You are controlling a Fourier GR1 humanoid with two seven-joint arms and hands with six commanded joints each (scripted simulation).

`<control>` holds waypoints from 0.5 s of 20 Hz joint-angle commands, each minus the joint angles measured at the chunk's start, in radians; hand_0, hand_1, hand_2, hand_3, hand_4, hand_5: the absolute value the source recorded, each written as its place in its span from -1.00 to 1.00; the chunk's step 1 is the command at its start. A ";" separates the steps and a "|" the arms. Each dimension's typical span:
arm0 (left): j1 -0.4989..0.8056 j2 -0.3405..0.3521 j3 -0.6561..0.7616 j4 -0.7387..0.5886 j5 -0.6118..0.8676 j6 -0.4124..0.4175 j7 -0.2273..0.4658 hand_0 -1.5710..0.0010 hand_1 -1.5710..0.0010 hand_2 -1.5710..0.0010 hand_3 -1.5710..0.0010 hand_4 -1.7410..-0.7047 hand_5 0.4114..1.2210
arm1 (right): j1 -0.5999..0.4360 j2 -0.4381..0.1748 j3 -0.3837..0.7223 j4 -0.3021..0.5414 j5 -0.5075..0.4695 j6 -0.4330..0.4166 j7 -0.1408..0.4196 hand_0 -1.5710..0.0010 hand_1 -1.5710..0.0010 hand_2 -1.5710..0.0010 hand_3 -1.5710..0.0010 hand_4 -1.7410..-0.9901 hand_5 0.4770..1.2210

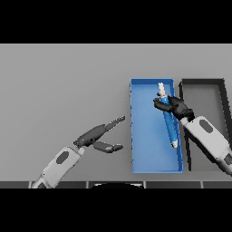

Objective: Pick up the blue pipe and place it into the blue bin.

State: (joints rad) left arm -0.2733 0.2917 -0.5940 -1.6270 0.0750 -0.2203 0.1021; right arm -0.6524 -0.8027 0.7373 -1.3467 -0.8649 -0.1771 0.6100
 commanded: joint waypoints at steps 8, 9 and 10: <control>0.012 0.002 0.000 -0.012 -0.004 0.011 -0.005 1.00 1.00 1.00 1.00 0.76 -0.85 | -0.018 -0.015 0.051 0.004 0.027 -0.013 -0.007 0.95 0.96 0.96 0.98 0.49 -0.15; 0.014 0.004 -0.004 -0.013 -0.011 0.012 -0.004 1.00 1.00 1.00 1.00 0.76 -0.85 | -0.018 -0.015 0.051 -0.004 0.027 -0.017 -0.011 0.96 0.97 0.97 0.98 0.49 -0.16; 0.015 0.004 -0.008 -0.017 -0.014 0.011 -0.008 1.00 1.00 1.00 1.00 0.77 -0.86 | -0.017 -0.010 0.044 0.002 0.021 -0.015 -0.025 0.97 0.97 0.98 0.99 0.50 -0.18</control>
State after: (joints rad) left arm -0.2580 0.2960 -0.6018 -1.6443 0.0609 -0.2095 0.0932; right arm -0.6690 -0.8128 0.7816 -1.3447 -0.8439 -0.1925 0.5843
